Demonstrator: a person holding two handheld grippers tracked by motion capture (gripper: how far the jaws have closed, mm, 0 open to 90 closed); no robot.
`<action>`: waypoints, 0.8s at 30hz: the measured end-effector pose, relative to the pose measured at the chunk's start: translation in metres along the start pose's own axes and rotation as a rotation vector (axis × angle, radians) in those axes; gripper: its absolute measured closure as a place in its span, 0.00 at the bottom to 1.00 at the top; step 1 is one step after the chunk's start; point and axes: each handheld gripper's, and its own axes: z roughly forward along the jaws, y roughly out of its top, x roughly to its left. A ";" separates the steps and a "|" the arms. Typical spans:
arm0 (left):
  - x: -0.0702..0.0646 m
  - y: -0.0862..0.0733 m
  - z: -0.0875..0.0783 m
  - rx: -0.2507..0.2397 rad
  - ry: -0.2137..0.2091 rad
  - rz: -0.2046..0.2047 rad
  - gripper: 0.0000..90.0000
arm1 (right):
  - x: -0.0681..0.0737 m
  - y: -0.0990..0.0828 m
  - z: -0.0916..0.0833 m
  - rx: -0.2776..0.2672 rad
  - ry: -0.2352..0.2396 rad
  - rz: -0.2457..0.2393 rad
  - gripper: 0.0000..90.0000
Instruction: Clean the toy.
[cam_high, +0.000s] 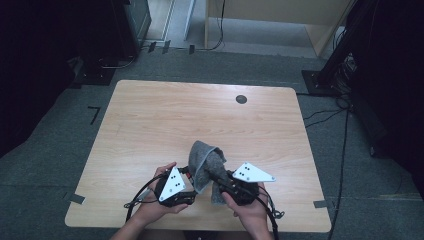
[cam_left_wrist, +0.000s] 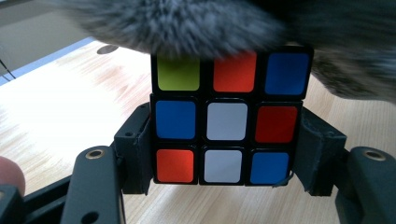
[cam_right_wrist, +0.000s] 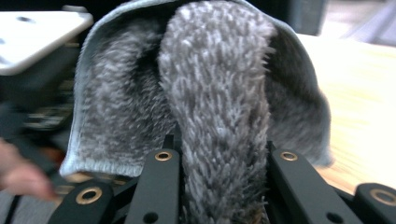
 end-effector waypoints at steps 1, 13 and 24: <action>0.000 0.000 0.000 0.000 -0.001 0.001 0.38 | 0.005 0.001 0.001 0.003 0.008 -0.020 0.82; 0.002 0.001 0.000 0.004 0.008 -0.012 0.38 | 0.005 0.000 0.000 -0.012 0.002 -0.019 0.81; 0.007 0.002 -0.004 -0.024 -0.017 -0.049 0.38 | -0.008 0.000 -0.005 -0.016 -0.013 0.041 0.83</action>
